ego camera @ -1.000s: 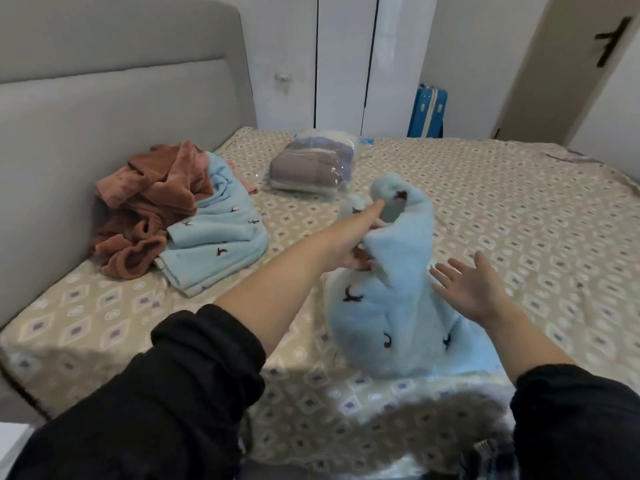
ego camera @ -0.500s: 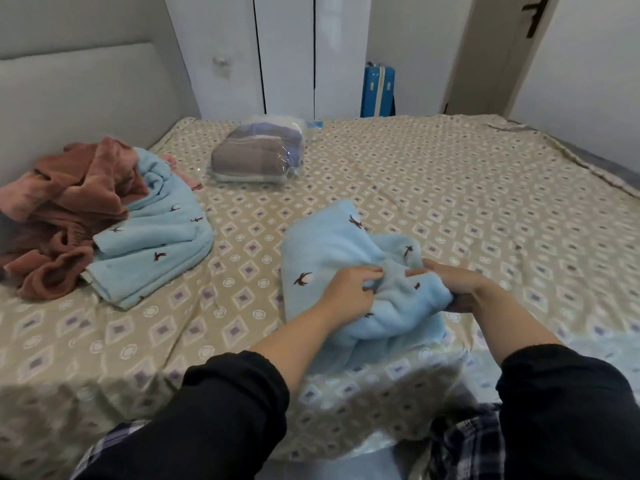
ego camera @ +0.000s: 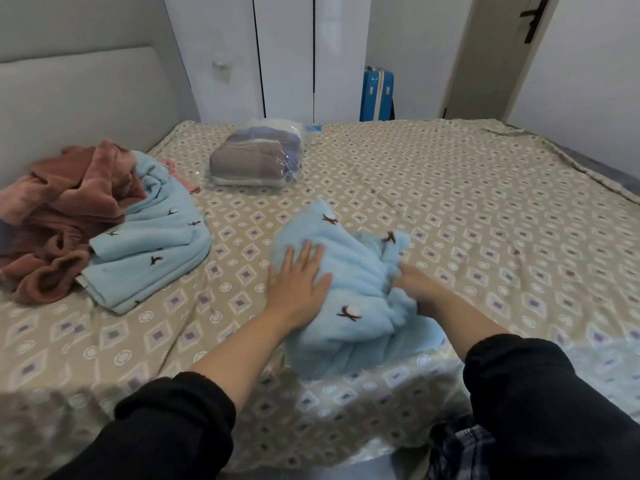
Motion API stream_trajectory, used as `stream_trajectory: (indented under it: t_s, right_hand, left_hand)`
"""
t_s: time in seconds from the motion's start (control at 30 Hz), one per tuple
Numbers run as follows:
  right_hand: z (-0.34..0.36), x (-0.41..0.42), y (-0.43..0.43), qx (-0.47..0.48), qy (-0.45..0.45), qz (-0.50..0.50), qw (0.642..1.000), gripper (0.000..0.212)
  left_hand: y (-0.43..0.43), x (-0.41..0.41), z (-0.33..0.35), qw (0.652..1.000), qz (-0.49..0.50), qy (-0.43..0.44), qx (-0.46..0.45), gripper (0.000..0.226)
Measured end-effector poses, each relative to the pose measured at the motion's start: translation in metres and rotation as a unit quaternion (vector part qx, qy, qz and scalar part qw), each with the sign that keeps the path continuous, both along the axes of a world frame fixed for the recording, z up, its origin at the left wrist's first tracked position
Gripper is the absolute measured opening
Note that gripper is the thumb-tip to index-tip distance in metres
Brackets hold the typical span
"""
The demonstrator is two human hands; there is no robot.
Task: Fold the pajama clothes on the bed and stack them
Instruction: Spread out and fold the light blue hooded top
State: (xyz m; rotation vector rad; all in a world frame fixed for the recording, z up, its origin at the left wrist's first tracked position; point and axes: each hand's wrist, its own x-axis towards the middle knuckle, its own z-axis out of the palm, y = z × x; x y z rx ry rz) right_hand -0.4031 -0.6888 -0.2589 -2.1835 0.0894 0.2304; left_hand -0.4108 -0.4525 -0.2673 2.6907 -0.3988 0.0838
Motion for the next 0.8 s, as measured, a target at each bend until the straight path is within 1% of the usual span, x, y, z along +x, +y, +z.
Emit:
stream_trajectory:
  t_s: [0.03, 0.07, 0.13, 0.17, 0.2, 0.27, 0.3, 0.33, 0.37, 0.4, 0.43, 0.47, 0.5, 0.53, 0.57, 0.6, 0.63, 0.67, 0.7, 0.77, 0.8]
  right_hand:
    - [-0.008, 0.004, -0.001, -0.028, 0.024, -0.018, 0.999, 0.018]
    - [-0.013, 0.008, -0.003, -0.035, 0.046, -0.038, 0.998, 0.016]
    - [-0.008, 0.017, -0.012, -0.039, 0.067, -0.080, 0.994, 0.014]
    - [-0.002, 0.022, -0.018, -0.024, 0.068, -0.110, 0.991, 0.013]
    - [0.004, 0.027, -0.025, 0.020, 0.074, -0.140, 0.987, 0.015]
    - [0.012, 0.037, -0.032, 0.139, 0.097, -0.185, 0.968, 0.015]
    - [0.013, 0.043, -0.032, 0.170, 0.113, -0.195, 0.959, 0.017]
    - [0.014, 0.047, -0.028, 0.170, 0.126, -0.204, 0.956, 0.020]
    - [0.014, 0.054, -0.022, 0.151, 0.115, -0.214, 0.958, 0.018]
    - [0.015, 0.059, -0.014, 0.127, 0.076, -0.220, 0.964, 0.010]
    - [0.018, 0.064, -0.004, 0.122, 0.027, -0.220, 0.968, 0.004]
    - [0.021, 0.067, 0.003, 0.141, -0.021, -0.212, 0.967, 0.017]
    - [0.021, 0.072, 0.008, 0.192, -0.051, -0.211, 0.957, 0.028]
    - [0.018, 0.075, 0.008, 0.236, -0.065, -0.226, 0.943, 0.035]
    - [0.010, 0.076, 0.003, 0.242, -0.070, -0.251, 0.935, 0.038]
    - [0.004, 0.072, -0.002, 0.199, -0.058, -0.276, 0.939, 0.037]
    - [-0.005, 0.068, -0.008, 0.123, -0.032, -0.284, 0.950, 0.031]
    - [-0.013, 0.063, -0.014, 0.053, 0.000, -0.277, 0.960, 0.022]
    - [-0.017, 0.060, -0.018, 0.002, 0.017, -0.259, 0.966, 0.015]
    - [-0.016, 0.056, -0.020, -0.057, 0.018, -0.232, 0.971, 0.021]
    - [-0.012, 0.054, -0.020, -0.062, 0.019, -0.232, 0.971, 0.026]
  left_hand:
    - [-0.008, 0.002, -0.004, 0.998, -0.012, 0.009, 0.059, 0.063]
    - [-0.016, 0.004, -0.007, 0.995, -0.025, 0.007, 0.096, 0.067]
    - [-0.028, 0.009, -0.011, 0.991, -0.042, 0.006, 0.124, 0.071]
    - [-0.033, 0.010, -0.014, 0.990, -0.045, 0.008, 0.131, 0.072]
    - [-0.037, 0.010, -0.016, 0.989, -0.048, 0.006, 0.139, 0.073]
    - [-0.048, 0.006, -0.021, 0.984, -0.063, -0.015, 0.164, 0.074]
    - [-0.054, 0.004, -0.022, 0.981, -0.071, -0.023, 0.177, 0.075]
    - [-0.058, 0.004, -0.023, 0.979, -0.077, -0.027, 0.187, 0.075]
    - [-0.062, 0.005, -0.024, 0.977, -0.080, -0.024, 0.196, 0.075]
    - [-0.063, 0.007, -0.024, 0.976, -0.081, -0.017, 0.202, 0.075]
    - [-0.063, 0.010, -0.023, 0.976, -0.081, -0.008, 0.204, 0.075]
    - [-0.061, 0.012, -0.023, 0.977, -0.079, 0.001, 0.200, 0.075]
    - [-0.059, 0.014, -0.023, 0.978, -0.077, 0.009, 0.196, 0.075]
    - [-0.057, 0.015, -0.023, 0.978, -0.076, 0.018, 0.193, 0.075]
    - [-0.056, 0.015, -0.023, 0.978, -0.077, 0.026, 0.193, 0.074]
    - [-0.057, 0.015, -0.023, 0.977, -0.080, 0.032, 0.197, 0.074]
    - [-0.058, 0.015, -0.022, 0.975, -0.083, 0.036, 0.201, 0.074]
    - [-0.060, 0.016, -0.021, 0.974, -0.086, 0.040, 0.205, 0.074]
    - [-0.062, 0.017, -0.020, 0.973, -0.088, 0.045, 0.208, 0.074]
    - [-0.065, 0.020, -0.019, 0.971, -0.092, 0.054, 0.212, 0.074]
    - [-0.066, 0.021, -0.019, 0.971, -0.093, 0.054, 0.214, 0.074]
